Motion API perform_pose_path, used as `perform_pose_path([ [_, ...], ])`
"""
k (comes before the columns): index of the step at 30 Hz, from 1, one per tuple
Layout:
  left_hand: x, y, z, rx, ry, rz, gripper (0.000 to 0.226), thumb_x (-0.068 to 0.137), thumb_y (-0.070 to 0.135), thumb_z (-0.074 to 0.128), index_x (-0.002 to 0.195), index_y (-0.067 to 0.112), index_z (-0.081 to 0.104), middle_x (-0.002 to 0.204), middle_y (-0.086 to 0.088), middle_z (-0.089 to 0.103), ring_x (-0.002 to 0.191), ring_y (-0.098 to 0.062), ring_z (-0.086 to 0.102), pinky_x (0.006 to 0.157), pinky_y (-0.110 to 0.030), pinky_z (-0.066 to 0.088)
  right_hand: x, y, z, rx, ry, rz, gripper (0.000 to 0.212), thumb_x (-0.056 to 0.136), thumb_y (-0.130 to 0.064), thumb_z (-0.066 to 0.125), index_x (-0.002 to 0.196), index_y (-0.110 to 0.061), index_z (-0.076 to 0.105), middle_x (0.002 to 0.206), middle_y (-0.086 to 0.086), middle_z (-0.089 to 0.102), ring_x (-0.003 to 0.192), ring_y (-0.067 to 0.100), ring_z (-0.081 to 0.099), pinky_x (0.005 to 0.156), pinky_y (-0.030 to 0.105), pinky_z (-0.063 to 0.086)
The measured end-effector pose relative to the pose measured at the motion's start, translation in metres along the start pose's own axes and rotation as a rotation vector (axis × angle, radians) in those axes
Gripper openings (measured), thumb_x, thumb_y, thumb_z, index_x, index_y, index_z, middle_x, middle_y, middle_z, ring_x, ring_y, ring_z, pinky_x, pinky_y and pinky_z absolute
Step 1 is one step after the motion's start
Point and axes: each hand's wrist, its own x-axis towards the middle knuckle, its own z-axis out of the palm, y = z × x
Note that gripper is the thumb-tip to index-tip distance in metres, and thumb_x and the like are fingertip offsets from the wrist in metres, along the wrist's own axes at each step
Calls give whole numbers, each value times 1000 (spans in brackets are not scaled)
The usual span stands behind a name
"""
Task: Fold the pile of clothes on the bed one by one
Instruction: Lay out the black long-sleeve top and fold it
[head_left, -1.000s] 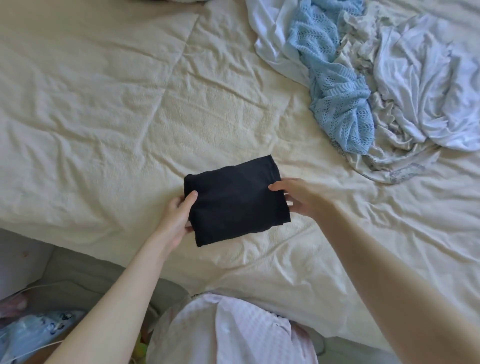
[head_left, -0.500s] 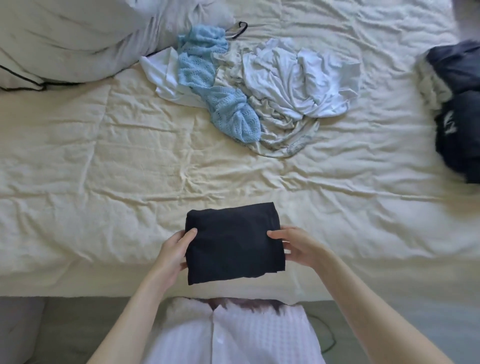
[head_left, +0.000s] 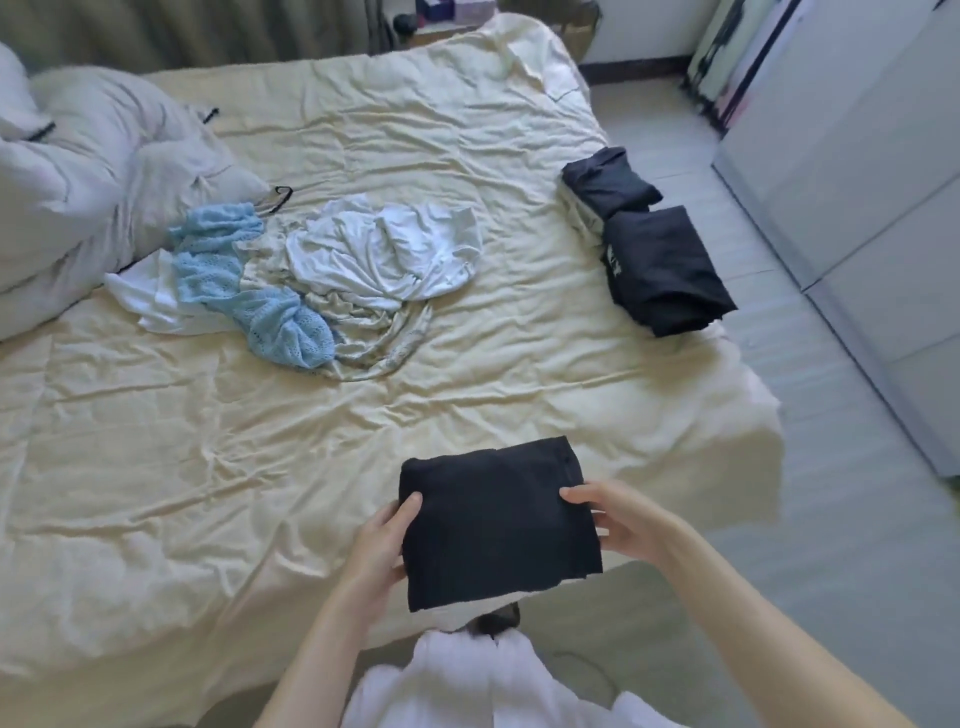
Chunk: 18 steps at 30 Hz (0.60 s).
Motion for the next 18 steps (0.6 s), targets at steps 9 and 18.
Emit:
perform_pose_path([
  [9, 36, 84, 78, 368, -139, 127, 24, 89, 40, 61, 105, 23, 65, 100, 4, 71, 90, -9, 65, 69, -27, 49, -17, 8, -48, 356, 60, 2, 27, 87, -10, 61, 115, -7, 62, 108, 12, 64, 94, 27, 60, 80, 39, 53],
  [18, 86, 181, 216, 619, -224, 277, 15, 89, 35, 62, 94, 23, 69, 90, 4, 71, 79, -6, 64, 65, -22, 48, 7, -49, -131, 608, 102, -58, 21, 87, -10, 63, 108, -12, 64, 99, 4, 66, 91, 22, 61, 66, 33, 52],
])
